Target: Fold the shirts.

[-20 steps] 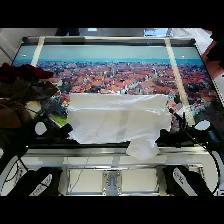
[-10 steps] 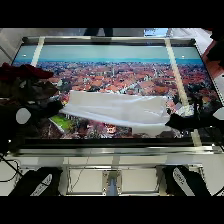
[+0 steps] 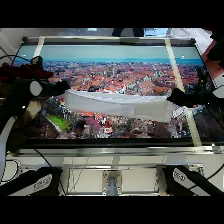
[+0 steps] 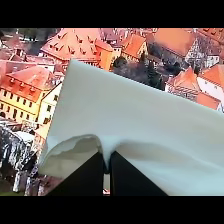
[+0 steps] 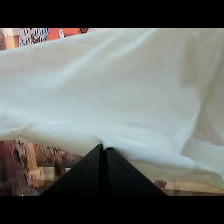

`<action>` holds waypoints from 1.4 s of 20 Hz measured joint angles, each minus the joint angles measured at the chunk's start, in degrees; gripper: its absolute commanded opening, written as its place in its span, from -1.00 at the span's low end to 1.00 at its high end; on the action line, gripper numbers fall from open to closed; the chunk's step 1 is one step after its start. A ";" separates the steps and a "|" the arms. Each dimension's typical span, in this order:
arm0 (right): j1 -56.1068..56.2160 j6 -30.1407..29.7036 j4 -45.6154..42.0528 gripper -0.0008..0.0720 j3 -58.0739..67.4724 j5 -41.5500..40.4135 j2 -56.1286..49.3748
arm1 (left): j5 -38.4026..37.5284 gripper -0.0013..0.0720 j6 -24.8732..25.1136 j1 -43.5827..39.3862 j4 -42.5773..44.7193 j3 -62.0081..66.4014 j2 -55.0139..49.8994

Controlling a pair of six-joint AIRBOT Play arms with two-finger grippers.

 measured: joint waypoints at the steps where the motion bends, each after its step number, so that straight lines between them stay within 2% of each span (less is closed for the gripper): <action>1: 0.68 0.04 0.11 -0.91 0.85 -2.27 -2.82 | 0.35 -0.94 0.31 0.00 0.07 0.87 -2.75; 6: 2.56 0.15 0.68 -0.90 3.10 -9.49 -14.93 | 4.13 -0.92 1.11 0.00 0.11 2.80 -12.94; 7: 2.71 0.15 0.72 -0.90 3.26 -10.40 -16.70 | 5.75 -0.83 1.25 0.00 -0.22 2.97 -13.90; 9: 2.89 0.15 0.76 -0.85 3.50 -12.17 -18.95 | 8.92 0.40 1.29 0.00 -1.75 3.56 -15.08; 10: 2.93 0.13 0.76 -0.57 3.69 -12.68 -19.61 | 10.34 0.56 1.31 0.00 -2.69 4.13 -15.41; 11: 2.91 -0.09 0.72 -0.06 4.15 -13.16 -20.09 | 11.37 0.56 1.36 0.00 -3.56 4.98 -15.65; 12: 2.71 -0.52 0.61 0.06 5.03 -13.11 -20.46 | 12.17 0.56 1.46 0.00 -4.57 6.16 -15.82; 16: 0.37 -1.29 -0.57 0.11 11.63 -6.69 -21.09 | 13.09 0.56 4.02 -0.07 -8.37 11.85 -15.34; 18: -1.38 -1.46 -2.01 0.28 14.47 -2.03 -21.22 | 13.51 0.56 7.89 -0.24 -12.24 14.40 -14.84; 20: -3.04 -1.57 -4.15 0.29 15.67 2.38 -21.49 | 14.36 0.56 14.88 -0.94 -17.49 16.26 -14.51; 21: -3.74 -1.90 -4.70 0.32 15.72 4.26 -21.75 | 14.97 0.56 19.80 -1.64 -20.57 16.98 -14.40; 22: -4.48 -2.43 -5.49 0.49 15.30 6.10 -22.16 | 15.63 0.56 24.90 -2.58 -23.26 17.51 -14.34; 23: -5.16 -2.97 -5.73 0.54 14.73 7.54 -22.62 | 16.02 0.56 30.45 -3.85 -25.66 17.90 -14.32; 25: -6.58 -4.17 -5.84 0.55 13.49 9.11 -24.00 | 16.61 0.56 39.45 -6.69 -28.70 18.38 -14.25; 27: -8.17 -5.66 -4.00 0.56 12.68 10.56 -25.99 | 16.96 0.56 45.66 -9.62 -30.36 18.62 -14.21; 28: -8.96 -6.69 -2.27 0.68 12.48 10.73 -27.08 | 17.22 0.56 47.91 -10.95 -31.04 18.71 -14.21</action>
